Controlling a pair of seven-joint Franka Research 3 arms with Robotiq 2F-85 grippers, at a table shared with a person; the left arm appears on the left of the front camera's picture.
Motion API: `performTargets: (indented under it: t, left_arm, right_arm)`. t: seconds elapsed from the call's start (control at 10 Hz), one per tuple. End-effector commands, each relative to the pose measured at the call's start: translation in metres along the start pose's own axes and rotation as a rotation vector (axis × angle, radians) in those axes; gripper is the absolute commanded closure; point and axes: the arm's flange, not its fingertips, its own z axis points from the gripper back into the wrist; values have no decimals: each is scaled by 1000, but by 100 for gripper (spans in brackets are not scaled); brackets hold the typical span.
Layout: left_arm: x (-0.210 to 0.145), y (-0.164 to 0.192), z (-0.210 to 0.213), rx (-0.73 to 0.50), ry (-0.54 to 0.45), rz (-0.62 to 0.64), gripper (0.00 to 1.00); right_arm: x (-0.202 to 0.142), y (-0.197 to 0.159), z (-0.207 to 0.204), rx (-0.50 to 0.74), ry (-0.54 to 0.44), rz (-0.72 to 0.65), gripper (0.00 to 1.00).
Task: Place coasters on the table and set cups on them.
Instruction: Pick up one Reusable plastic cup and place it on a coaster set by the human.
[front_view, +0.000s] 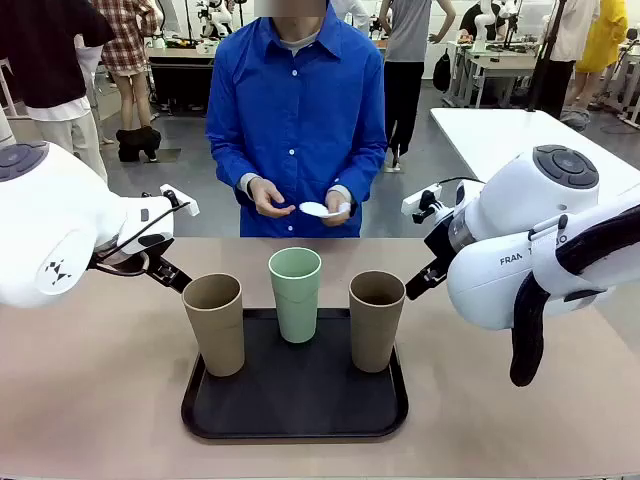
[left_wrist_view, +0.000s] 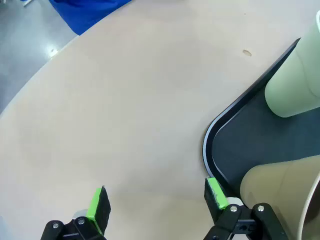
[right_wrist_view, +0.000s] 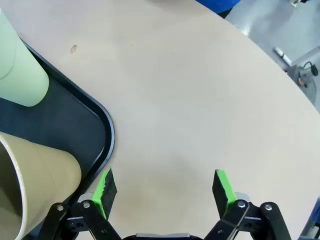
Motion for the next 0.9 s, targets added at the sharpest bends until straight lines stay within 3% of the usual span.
performTargets:
  t: [0.0,0.8]
  left_arm:
    - [0,0,0,0,0,0,0]
    - [0,0,0,0,0,0,0]
  right_arm:
    - [0,0,0,0,0,0,0]
    - [0,0,0,0,0,0,0]
